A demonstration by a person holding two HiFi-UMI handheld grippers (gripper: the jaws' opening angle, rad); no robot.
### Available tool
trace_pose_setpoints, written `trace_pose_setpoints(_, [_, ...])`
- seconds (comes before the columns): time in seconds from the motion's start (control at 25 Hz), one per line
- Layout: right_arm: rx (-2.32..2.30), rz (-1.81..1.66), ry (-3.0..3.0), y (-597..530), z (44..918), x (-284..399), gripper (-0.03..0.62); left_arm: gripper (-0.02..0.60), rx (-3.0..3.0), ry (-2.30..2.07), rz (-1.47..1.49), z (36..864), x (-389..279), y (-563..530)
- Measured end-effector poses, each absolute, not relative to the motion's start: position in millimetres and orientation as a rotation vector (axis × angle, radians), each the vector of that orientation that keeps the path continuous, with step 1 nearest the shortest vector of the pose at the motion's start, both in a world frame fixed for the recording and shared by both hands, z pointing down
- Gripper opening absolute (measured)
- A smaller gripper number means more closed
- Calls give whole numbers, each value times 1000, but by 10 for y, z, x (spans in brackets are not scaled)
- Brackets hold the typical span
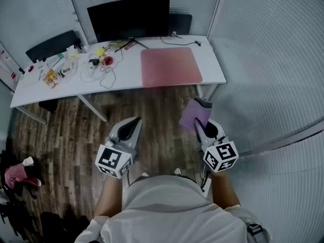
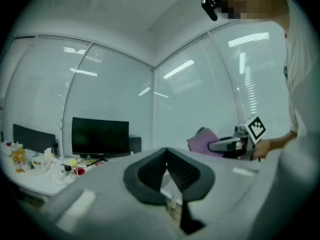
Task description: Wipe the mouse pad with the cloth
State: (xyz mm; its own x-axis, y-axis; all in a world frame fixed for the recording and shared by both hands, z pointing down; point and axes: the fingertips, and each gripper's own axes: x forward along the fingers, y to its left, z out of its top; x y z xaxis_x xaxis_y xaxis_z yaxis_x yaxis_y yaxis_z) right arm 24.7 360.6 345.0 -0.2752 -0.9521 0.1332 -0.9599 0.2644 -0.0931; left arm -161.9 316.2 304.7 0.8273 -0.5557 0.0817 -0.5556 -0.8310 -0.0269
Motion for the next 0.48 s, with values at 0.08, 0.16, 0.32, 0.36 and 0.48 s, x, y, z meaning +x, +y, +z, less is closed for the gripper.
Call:
trace_pose_setpoints(0.08, [1856, 239, -2459, 3577, 3451, 288, 54, 3, -2999, 917, -109, 3024, -1590, 3141])
trace_pose_setpoints(0.16, [1850, 242, -2461, 3556, 3463, 319, 54, 3, -2998, 920, -98, 3019, -1555, 3124])
trace_pose_setpoints(0.32, [1830, 249, -2471, 3497, 3481, 334, 54, 3, -2999, 924, -106, 3025, -1511, 3080])
trace_pose_setpoints(0.36, [1828, 251, -2475, 3477, 3480, 339, 54, 3, -3000, 929, -107, 3026, -1507, 3064])
trace_pose_setpoints(0.48, [1844, 251, -2463, 3439, 3502, 387, 55, 3, -3003, 939, -113, 3055, -1491, 3033])
